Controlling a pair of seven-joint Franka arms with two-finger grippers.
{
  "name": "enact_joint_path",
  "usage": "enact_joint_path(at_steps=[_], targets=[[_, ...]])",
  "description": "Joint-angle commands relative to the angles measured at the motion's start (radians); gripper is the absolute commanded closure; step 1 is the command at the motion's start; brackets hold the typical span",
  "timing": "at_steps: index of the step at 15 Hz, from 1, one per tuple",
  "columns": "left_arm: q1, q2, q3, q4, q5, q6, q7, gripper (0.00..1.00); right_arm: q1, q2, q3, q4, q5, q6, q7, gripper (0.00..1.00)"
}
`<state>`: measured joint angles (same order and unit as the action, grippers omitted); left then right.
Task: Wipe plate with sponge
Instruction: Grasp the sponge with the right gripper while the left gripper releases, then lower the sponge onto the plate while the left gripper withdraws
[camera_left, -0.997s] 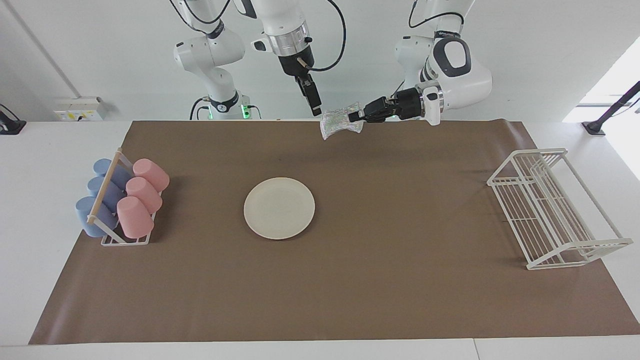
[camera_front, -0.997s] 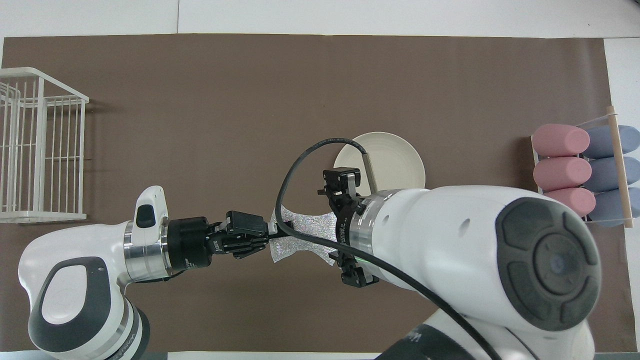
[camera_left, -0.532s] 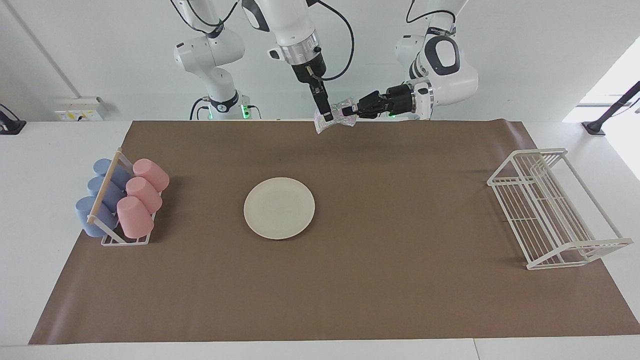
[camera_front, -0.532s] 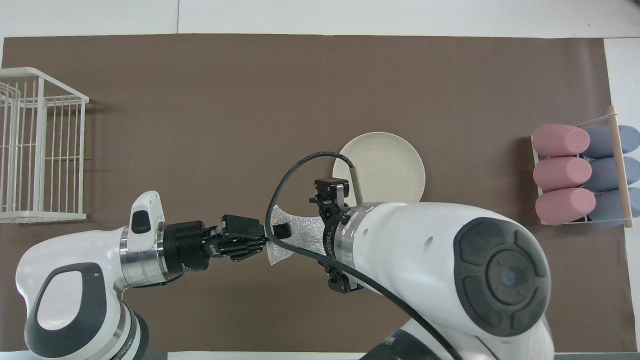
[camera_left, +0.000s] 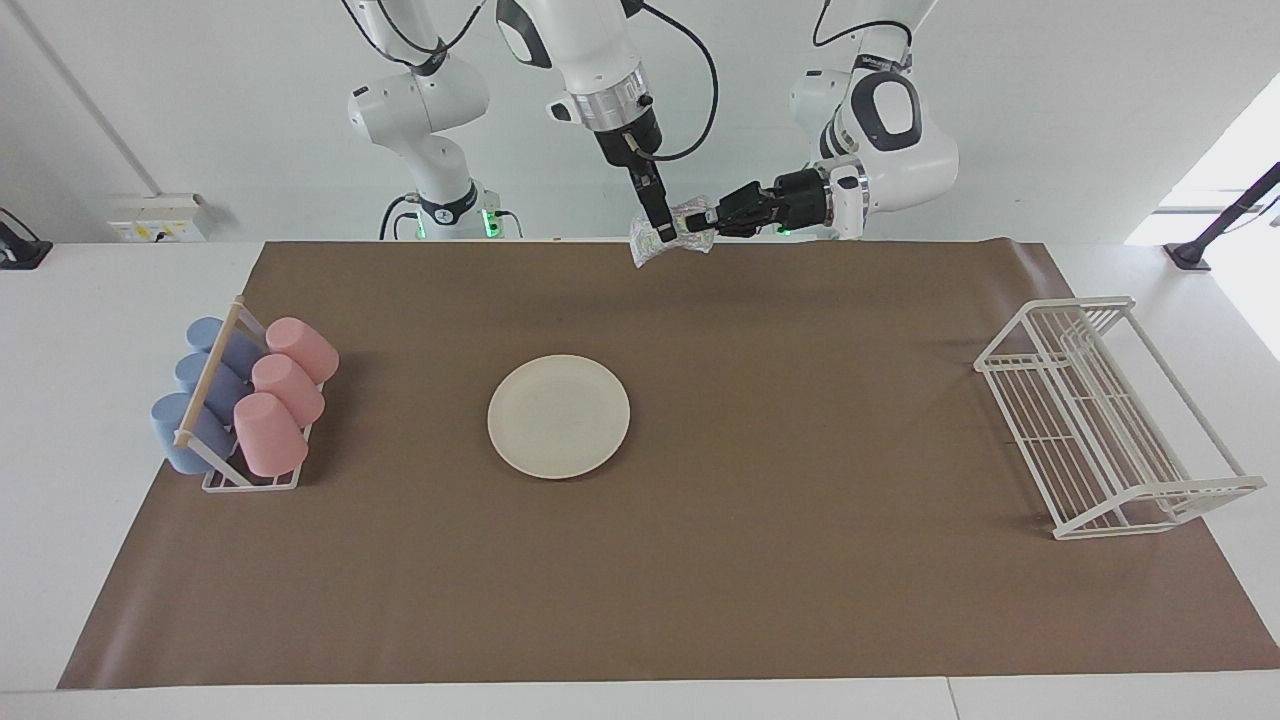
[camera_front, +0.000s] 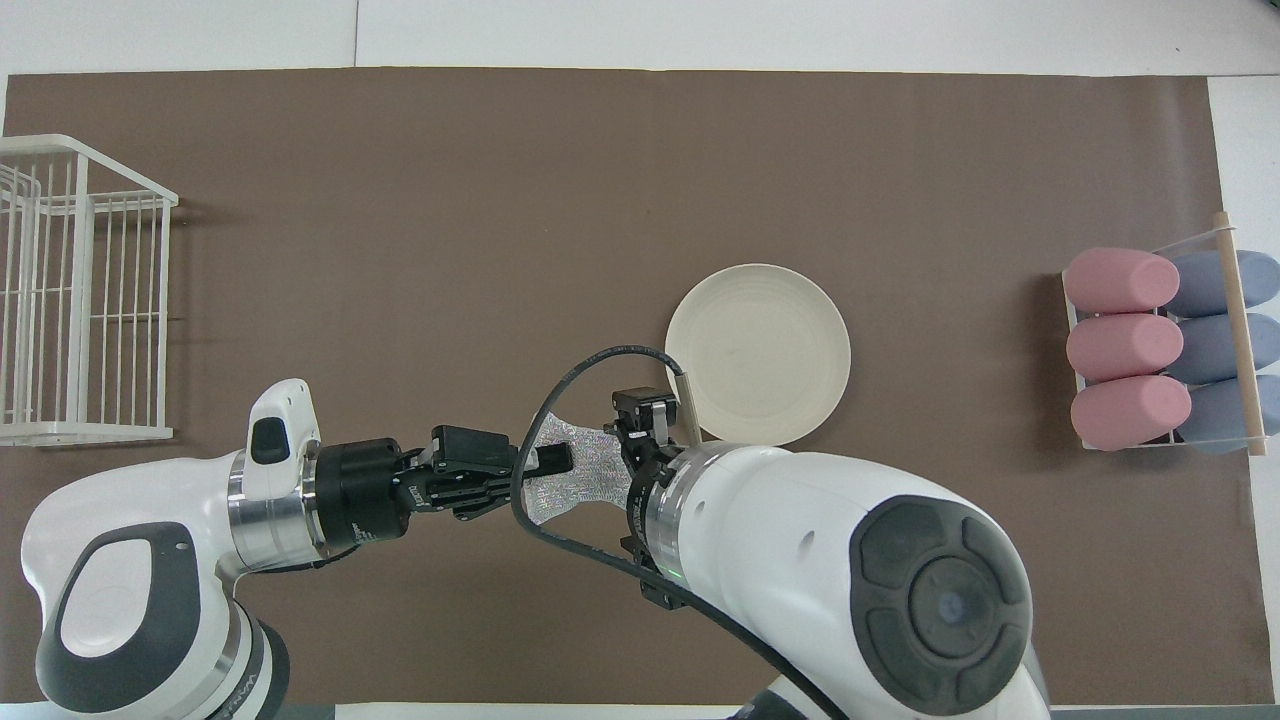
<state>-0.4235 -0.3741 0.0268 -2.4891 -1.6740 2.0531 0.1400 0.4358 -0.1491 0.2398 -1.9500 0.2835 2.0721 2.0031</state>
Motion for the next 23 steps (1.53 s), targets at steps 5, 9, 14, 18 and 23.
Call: enact_joint_path(at_steps=[5,9,14,18,23], targets=[[0.015,-0.039,0.004,-0.039,-0.016,-0.045,0.021,1.0,0.0,-0.033,0.0,-0.044,0.019,0.057,-0.021,1.0],[0.014,-0.039,0.004,-0.039,-0.013,-0.045,0.02,1.0,0.0,-0.032,0.003,-0.04,0.02,0.052,-0.023,1.0],[0.014,-0.04,0.002,-0.036,-0.006,-0.039,0.009,0.85,0.0,-0.032,0.001,-0.04,0.019,0.055,-0.024,1.0],[0.014,-0.051,-0.001,-0.036,0.028,-0.036,-0.019,0.0,-0.005,-0.03,0.001,-0.041,0.019,0.071,-0.044,1.0],[0.049,-0.048,0.001,-0.008,0.236,-0.039,-0.108,0.0,-0.058,0.106,0.0,-0.105,0.0,0.219,-0.266,1.0]])
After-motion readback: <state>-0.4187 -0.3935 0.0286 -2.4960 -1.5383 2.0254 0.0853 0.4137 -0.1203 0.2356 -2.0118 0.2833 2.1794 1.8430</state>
